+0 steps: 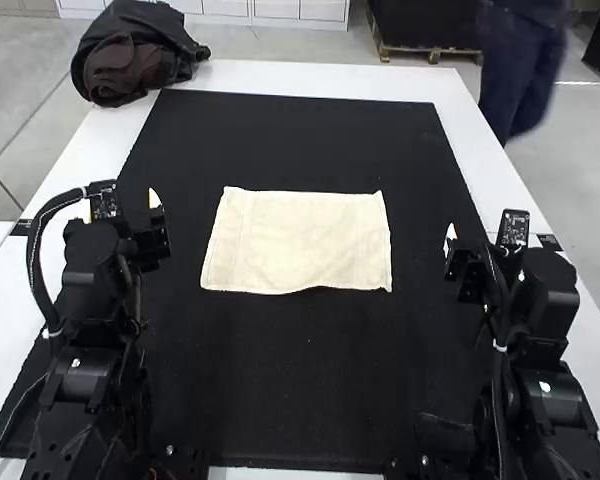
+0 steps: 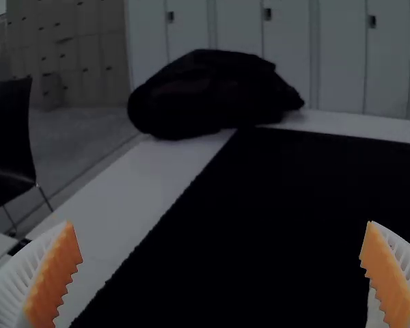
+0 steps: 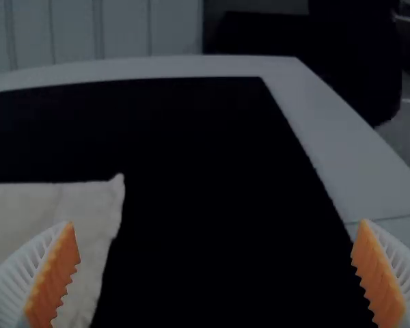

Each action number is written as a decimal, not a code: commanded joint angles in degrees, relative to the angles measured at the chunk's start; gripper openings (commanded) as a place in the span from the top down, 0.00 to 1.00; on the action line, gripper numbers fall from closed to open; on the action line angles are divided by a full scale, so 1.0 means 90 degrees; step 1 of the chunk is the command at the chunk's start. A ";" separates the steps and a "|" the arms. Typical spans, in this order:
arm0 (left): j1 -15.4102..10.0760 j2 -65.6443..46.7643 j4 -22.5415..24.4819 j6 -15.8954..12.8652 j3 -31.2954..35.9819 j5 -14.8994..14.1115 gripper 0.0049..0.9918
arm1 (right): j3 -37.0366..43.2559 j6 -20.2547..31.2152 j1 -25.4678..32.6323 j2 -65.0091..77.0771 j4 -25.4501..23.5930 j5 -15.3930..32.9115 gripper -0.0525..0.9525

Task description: Fold the towel.

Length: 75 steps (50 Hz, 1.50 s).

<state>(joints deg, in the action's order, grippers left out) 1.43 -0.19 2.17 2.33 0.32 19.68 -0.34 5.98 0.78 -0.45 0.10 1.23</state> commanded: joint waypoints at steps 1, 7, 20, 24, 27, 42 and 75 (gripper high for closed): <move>-0.0032 0.0050 0.0042 -0.0073 -0.0025 -0.0068 0.03 | 0.0038 -0.0039 0.0021 0.0030 -0.0011 -0.0127 0.03; -0.0032 0.0050 0.0042 -0.0073 -0.0025 -0.0068 0.03 | 0.0038 -0.0039 0.0021 0.0030 -0.0021 -0.0127 0.03; -0.0032 0.0040 0.0042 -0.0063 -0.0025 -0.0068 0.03 | 0.0038 -0.0039 0.0021 0.0030 -0.0021 -0.0127 0.03; -0.0032 0.0050 0.0042 -0.0073 -0.0025 -0.0068 0.03 | 0.0028 -0.0039 0.0021 0.0030 -0.0021 -0.0127 0.03; -0.0032 0.0040 0.0042 -0.0073 -0.0025 -0.0068 0.03 | 0.0038 -0.0039 0.0021 0.0030 -0.0021 -0.0127 0.03; -0.0032 0.0050 -0.0027 0.0327 -0.0025 -0.0078 0.03 | 0.0038 -0.0088 0.0011 0.0030 -0.0001 -0.0167 0.03; -0.0042 0.0040 -0.0085 0.0620 -0.0025 -0.0078 0.03 | 0.0028 -0.0039 0.0021 0.0030 0.0028 -0.0167 0.03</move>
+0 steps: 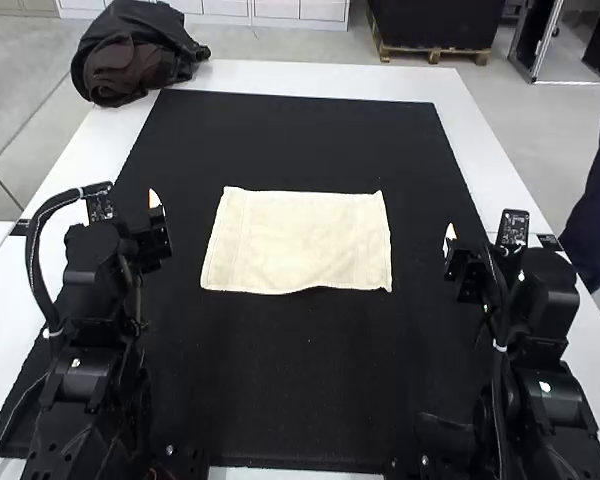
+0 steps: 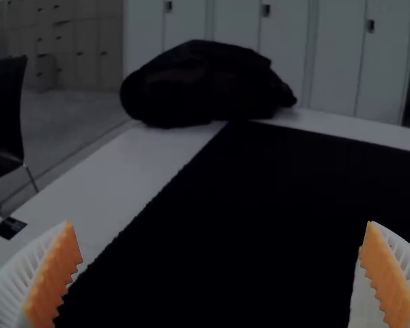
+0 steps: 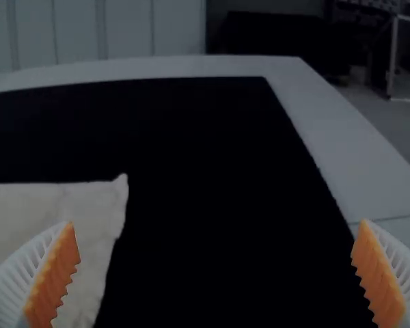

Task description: Fold the towel.

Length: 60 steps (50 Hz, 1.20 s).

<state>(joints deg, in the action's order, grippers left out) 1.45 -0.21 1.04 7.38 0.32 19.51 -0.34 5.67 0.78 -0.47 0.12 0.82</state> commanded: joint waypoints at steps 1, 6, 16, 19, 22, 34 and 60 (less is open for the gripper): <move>-0.0035 0.0052 0.0041 0.0059 -0.0025 -0.0058 0.03 | 0.0028 -0.0005 0.0021 0.0042 0.0045 -0.0120 0.03; -0.0044 0.0052 0.0168 -0.0234 -0.0025 -0.0078 0.03 | 0.0028 0.0112 0.0021 0.0033 0.0172 -0.0130 0.03; -0.0035 0.0052 0.0842 -0.1249 -0.0025 -0.0146 0.03 | 0.0038 0.0737 0.0021 0.0033 0.0944 -0.0101 0.03; -0.0035 0.0052 0.1076 -0.1513 -0.0025 -0.0146 0.04 | 0.0038 0.1264 0.0021 0.0033 0.1149 -0.0140 0.03; -0.0044 0.0043 0.1349 -0.1757 -0.0035 -0.0185 0.04 | 0.0038 0.1391 0.0021 0.0033 0.1334 -0.0218 0.04; -0.0044 -0.0231 0.2316 -0.2021 0.0394 -0.0517 0.04 | -0.0167 0.0991 0.0090 -0.0006 0.2096 -0.0833 0.05; 0.0141 -0.6061 0.2570 -0.0702 0.3578 -0.0947 0.03 | -0.3224 -0.0845 0.0070 -0.4860 0.2008 -0.0931 0.05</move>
<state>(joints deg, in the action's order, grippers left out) 1.87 -47.88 24.08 -5.19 28.80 12.62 -25.26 3.77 0.89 -35.35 18.37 -6.79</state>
